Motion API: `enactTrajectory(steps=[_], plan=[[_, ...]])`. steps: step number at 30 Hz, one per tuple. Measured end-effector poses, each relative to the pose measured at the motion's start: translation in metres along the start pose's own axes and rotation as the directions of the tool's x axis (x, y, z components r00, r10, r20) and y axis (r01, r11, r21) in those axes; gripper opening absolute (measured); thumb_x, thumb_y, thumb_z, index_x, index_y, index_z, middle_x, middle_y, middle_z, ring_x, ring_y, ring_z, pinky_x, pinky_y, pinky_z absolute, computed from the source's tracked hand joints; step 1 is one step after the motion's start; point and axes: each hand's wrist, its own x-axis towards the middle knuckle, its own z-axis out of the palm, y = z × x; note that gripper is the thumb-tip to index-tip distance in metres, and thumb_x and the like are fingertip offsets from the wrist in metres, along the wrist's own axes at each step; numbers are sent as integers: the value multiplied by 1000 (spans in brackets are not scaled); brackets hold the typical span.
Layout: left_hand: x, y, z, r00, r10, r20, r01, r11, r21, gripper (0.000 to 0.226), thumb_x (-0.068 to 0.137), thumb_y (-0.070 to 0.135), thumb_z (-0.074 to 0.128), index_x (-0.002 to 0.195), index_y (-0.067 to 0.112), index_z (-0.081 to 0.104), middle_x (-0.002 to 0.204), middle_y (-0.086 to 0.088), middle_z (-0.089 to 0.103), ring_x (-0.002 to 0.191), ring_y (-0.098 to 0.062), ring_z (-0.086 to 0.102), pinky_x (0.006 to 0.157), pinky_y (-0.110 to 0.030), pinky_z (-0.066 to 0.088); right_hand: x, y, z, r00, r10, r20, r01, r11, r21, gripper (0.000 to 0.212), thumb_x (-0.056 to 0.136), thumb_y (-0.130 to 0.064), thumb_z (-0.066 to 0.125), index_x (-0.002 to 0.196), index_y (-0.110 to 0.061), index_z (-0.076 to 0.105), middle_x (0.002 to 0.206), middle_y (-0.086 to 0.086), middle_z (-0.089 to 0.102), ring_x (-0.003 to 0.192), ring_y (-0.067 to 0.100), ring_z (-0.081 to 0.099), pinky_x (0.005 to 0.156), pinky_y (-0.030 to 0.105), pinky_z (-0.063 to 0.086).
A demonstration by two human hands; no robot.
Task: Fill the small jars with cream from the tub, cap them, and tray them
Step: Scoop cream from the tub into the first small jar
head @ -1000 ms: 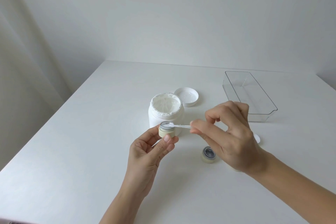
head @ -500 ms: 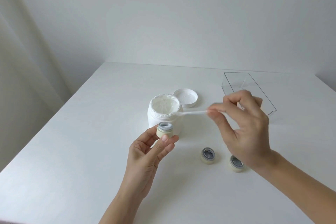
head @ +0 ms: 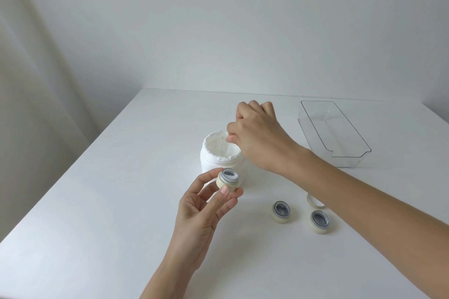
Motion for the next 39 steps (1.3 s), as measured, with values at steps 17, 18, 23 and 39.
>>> enactTrajectory(steps=[17,18,23,39], plan=[[-1,-1,-3,999,8,49,-16,986,166,40,59,19,84,98,20,77,95,2,75,71,-16,68,75,-23,57,-8,31,-3,825,474,308,-551,551,627,34,93,-29,55,79,-2,69,40,-11,43,49,14,38,55,26,29],[-2,-1,-3,999,12,44,-20,986,163,39,60,18,84,98,20,77,95,2,74,72,-16,69,74,-24,57,-10,33,-3,815,487,314,-558,515,651,33,93,-29,55,79,-3,70,44,-13,46,54,16,40,56,26,32],[-1,-1,-4,999,33,14,-34,988,153,35,60,19,85,94,21,76,93,0,75,76,-18,72,73,-23,57,-18,40,-5,773,517,368,-580,341,740,30,93,-29,56,79,-7,71,89,0,68,99,24,59,67,21,38],[-1,-1,-3,997,76,4,-76,982,173,41,61,19,85,101,19,75,102,-1,75,80,-20,72,74,-23,56,-65,16,-5,777,446,445,-605,334,723,31,92,-34,58,66,-19,67,39,-13,28,42,5,29,47,17,26]])
